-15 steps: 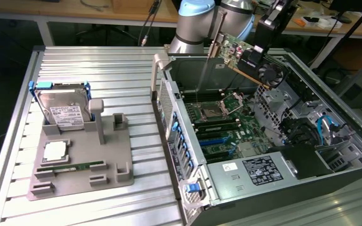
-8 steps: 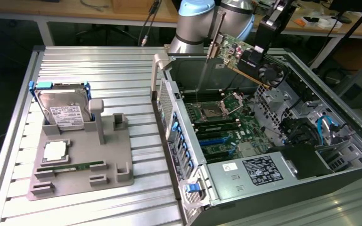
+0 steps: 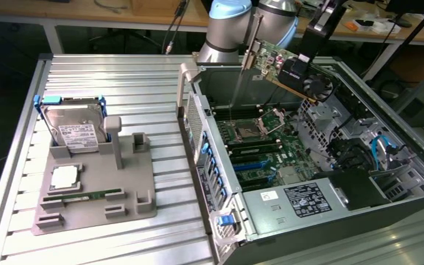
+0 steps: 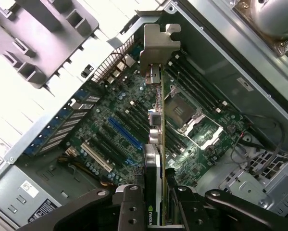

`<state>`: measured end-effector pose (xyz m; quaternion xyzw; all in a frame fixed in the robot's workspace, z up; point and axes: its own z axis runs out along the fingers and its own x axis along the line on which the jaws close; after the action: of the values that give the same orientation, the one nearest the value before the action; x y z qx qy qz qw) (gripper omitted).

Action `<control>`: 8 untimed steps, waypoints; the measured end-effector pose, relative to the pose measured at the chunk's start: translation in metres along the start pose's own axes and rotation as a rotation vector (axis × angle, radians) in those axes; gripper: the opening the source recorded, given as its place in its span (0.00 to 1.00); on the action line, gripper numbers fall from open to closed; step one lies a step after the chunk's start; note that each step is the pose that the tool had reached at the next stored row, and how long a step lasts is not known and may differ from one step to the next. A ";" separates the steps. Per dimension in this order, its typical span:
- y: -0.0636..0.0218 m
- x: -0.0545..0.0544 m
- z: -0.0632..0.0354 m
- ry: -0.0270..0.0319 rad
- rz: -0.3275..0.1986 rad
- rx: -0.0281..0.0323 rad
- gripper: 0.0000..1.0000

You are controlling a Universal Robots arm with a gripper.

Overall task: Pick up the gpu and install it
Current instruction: 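Insert the gpu into the slot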

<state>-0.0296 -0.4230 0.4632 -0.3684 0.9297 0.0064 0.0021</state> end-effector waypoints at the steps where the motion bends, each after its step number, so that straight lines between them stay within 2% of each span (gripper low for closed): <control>1: 0.0000 0.000 0.0000 0.0002 -0.013 0.0000 0.27; 3: 0.0000 0.000 0.0000 0.0003 -0.024 -0.0002 0.27; 8: 0.0000 0.000 0.0000 0.0012 -0.114 -0.0009 0.27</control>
<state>-0.0296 -0.4230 0.4632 -0.4207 0.9072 0.0065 0.0017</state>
